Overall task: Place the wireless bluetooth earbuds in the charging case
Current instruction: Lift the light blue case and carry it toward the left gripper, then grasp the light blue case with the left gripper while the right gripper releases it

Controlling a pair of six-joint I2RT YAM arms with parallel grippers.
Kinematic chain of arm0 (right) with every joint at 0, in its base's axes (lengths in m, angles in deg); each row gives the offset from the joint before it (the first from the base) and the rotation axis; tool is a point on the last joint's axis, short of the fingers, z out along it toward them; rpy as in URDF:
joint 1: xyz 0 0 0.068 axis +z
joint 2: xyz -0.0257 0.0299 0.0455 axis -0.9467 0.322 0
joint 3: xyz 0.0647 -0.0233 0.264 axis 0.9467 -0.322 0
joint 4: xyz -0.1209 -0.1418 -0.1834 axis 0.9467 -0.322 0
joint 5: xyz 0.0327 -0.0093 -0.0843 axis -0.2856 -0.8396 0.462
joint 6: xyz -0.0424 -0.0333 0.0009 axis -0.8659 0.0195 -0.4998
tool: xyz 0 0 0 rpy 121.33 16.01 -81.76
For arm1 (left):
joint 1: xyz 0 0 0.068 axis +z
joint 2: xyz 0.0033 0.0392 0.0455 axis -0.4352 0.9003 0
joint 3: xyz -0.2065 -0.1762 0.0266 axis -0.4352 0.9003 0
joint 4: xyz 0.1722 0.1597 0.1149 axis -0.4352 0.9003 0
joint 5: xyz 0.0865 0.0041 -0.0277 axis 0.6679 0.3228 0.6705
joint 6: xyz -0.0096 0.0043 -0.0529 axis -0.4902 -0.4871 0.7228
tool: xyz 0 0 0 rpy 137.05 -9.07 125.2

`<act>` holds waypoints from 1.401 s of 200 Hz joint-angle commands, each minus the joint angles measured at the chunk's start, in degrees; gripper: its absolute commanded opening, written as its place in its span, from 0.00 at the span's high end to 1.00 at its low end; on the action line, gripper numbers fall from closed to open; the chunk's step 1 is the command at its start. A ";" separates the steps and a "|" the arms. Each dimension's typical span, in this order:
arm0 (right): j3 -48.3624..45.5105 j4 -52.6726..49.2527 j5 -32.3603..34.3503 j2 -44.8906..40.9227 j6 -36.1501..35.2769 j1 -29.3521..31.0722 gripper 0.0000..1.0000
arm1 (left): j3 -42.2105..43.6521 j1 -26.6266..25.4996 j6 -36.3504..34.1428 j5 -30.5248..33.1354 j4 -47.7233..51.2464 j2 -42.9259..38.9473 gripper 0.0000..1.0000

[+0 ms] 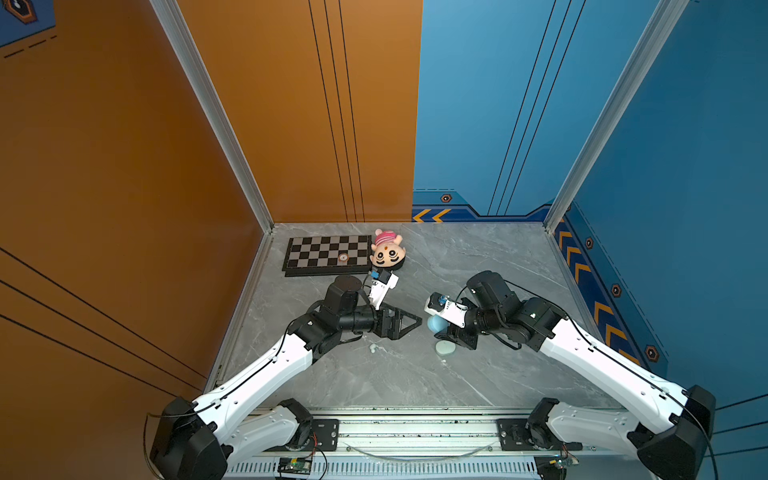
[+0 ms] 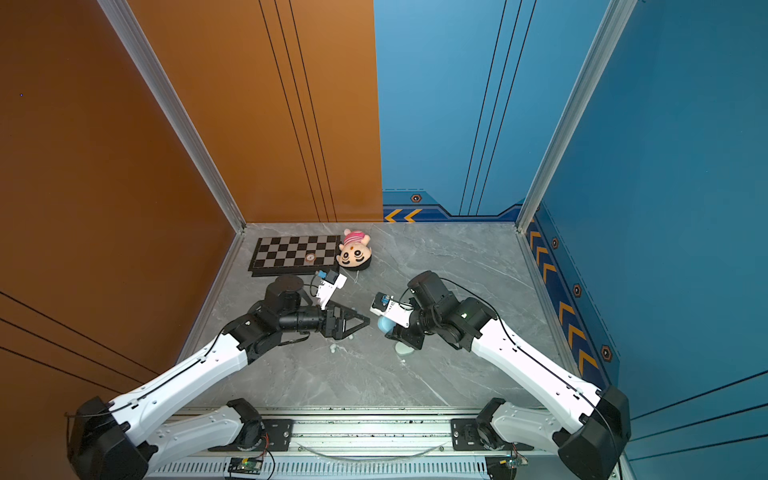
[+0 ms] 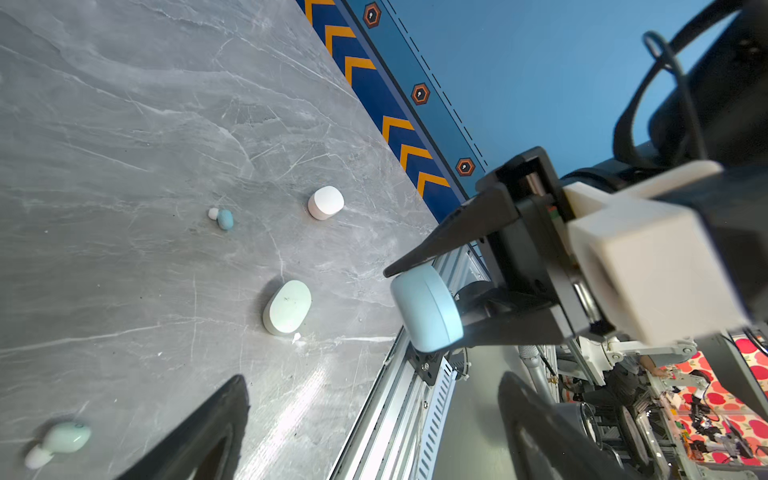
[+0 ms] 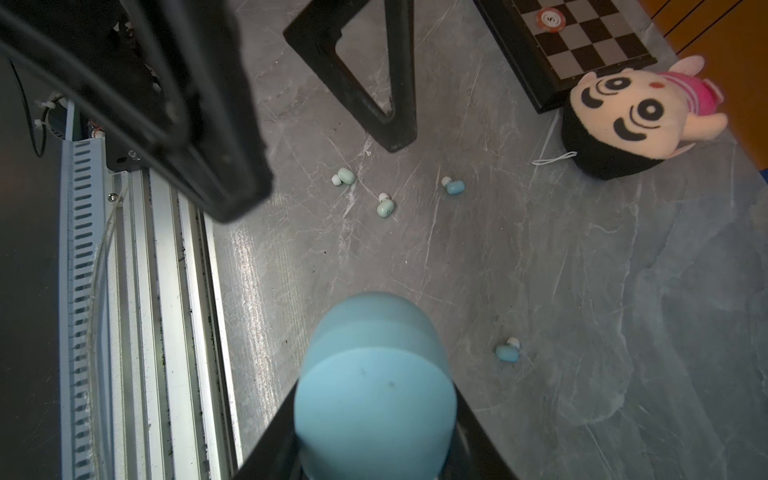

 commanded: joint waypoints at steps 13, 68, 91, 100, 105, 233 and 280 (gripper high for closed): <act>-0.74 4.29 2.51 -0.91 1.69 2.25 0.83 | -2.01 -1.45 2.91 -1.35 -4.41 1.98 0.06; -0.98 7.38 5.17 -0.47 3.93 4.45 0.83 | -2.69 -2.85 3.41 -2.49 -6.19 4.45 0.08; -0.97 8.59 5.94 -0.45 4.81 4.74 0.84 | -2.72 -3.12 3.49 -3.00 -6.14 5.55 0.17; -1.05 9.03 6.07 -0.47 5.01 4.76 0.84 | -2.72 -3.12 3.51 -3.11 -6.14 5.94 0.24; -1.10 9.21 6.16 -0.50 5.08 4.80 0.84 | -2.69 -3.16 3.54 -3.15 -6.15 6.16 0.29; -3.94 13.09 7.81 -1.63 7.32 4.41 0.70 | -5.10 -3.08 5.21 -2.25 -6.22 9.90 0.86; -7.16 15.36 1.82 -5.90 9.57 0.78 0.39 | -5.77 0.92 8.23 -2.18 -7.05 10.23 0.99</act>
